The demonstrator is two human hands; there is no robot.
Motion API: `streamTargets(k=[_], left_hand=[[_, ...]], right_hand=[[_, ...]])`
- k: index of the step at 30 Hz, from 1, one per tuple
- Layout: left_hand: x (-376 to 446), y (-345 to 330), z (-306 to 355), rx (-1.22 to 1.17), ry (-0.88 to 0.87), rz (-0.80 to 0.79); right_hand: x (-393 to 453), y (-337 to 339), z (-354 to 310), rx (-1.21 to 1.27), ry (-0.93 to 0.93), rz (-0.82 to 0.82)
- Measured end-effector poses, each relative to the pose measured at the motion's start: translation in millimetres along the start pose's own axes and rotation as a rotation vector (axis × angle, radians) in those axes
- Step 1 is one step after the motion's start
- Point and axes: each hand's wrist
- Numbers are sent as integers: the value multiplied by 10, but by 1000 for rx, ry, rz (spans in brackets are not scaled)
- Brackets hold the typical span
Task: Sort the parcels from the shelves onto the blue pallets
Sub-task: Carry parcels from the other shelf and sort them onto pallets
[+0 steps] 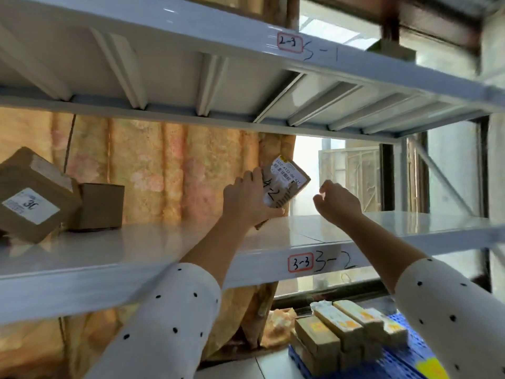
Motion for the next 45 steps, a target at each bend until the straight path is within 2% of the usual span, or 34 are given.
streamTargets(k=[6,12,20,26,30,35,40,45], left_hand=[[-362,165,549,-182,-127,-36],[-658,229,1166,-314,-214,-43],[-1168,298,2274,-434,-252,-185],[-1933,108,3142,-536,-282,-360],[-2571,-139,3565,-519,-271,-459],[-3483,-529,3912,-475,-261,-690],[-4411,-856,4040,-330,-365,-866],[-5054,-1118,4095,-267,-352,-1024]], right_hand=[[-470,465,122,-155,-87,39],[-1033,1140,588,-321,-239,21],[-1735,1888,1283,-484,-412,-42],[-2542,2176,1835,-546,-561,-95],[-3264,2199,2198,-651,-599,-174],[-4164,1987,2485,-641,-685,-360],[-4997,1668,2684,-593,-799,-527],[-5620,1343,2808,-541,-881,-665]])
Point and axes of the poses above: each hand's wrist, its own x-axis towards the middle knuckle, its own y-axis out of the back of the hand, z = x × y, and after that the axes turned 11 degrees about y, right-handed
